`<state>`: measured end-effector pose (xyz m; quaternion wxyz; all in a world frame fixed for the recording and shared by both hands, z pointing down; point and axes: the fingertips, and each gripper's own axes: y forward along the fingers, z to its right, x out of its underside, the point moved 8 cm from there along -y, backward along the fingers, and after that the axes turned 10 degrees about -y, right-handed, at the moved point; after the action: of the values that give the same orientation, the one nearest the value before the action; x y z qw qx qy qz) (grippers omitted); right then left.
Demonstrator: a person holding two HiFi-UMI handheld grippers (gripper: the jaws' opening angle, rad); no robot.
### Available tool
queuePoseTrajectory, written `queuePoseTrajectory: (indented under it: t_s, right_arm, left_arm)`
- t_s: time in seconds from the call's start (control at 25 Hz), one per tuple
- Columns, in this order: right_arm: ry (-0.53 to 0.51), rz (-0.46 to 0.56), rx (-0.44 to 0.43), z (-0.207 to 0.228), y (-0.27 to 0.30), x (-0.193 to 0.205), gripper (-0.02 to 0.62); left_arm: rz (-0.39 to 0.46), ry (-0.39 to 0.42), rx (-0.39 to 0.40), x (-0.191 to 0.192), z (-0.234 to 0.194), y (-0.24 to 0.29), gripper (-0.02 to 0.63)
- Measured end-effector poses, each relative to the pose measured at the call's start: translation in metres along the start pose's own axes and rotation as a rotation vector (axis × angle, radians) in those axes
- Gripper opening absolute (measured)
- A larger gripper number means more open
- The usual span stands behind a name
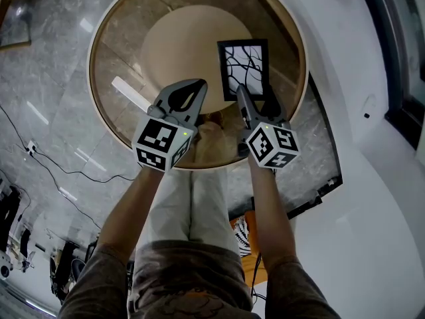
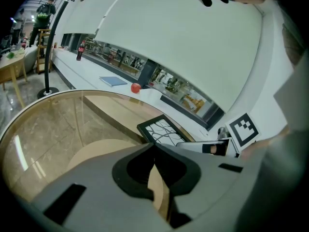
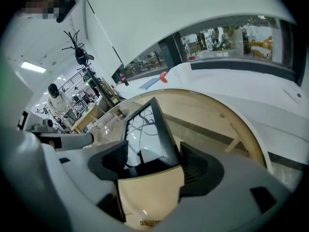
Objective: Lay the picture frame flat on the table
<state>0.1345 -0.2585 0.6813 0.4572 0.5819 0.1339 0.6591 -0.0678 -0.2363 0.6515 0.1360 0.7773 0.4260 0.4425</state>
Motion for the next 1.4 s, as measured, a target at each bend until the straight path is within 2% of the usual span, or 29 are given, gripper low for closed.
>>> queuePoseTrajectory:
  t_s: [0.36,0.72,0.8,0.88,1.04,1.12,1.4]
  right_arm:
    - [0.012,-0.012,0.017,0.0,-0.008,0.0,0.334]
    - [0.0,0.02,0.017,-0.004,-0.02,-0.009,0.329]
    - [-0.006,0.023,0.015,-0.005,-0.024,-0.011,0.3]
    - [-0.012,0.031,0.013,-0.008,-0.032,-0.016,0.202]
    - [-0.024,0.038,-0.002,-0.022,-0.053,-0.028,0.085]
    - [-0.025,0.037,-0.011,-0.03,-0.065,-0.036,0.046]
    - [-0.056,0.032,-0.045,-0.062,-0.113,-0.06,0.02]
  left_arm:
    - [-0.003,-0.002,0.008,-0.005,0.001,-0.003,0.017]
    - [-0.001,0.007,0.016,-0.01,0.007,-0.011,0.018]
    - [0.003,0.009,0.017,-0.013,0.01,-0.015,0.018]
    - [0.007,0.01,0.019,-0.017,0.015,-0.021,0.018]
    - [0.007,0.007,0.017,-0.027,0.029,-0.04,0.018]
    - [0.005,0.004,0.015,-0.031,0.039,-0.051,0.018]
    - [0.004,-0.009,0.0,-0.05,0.071,-0.099,0.018]
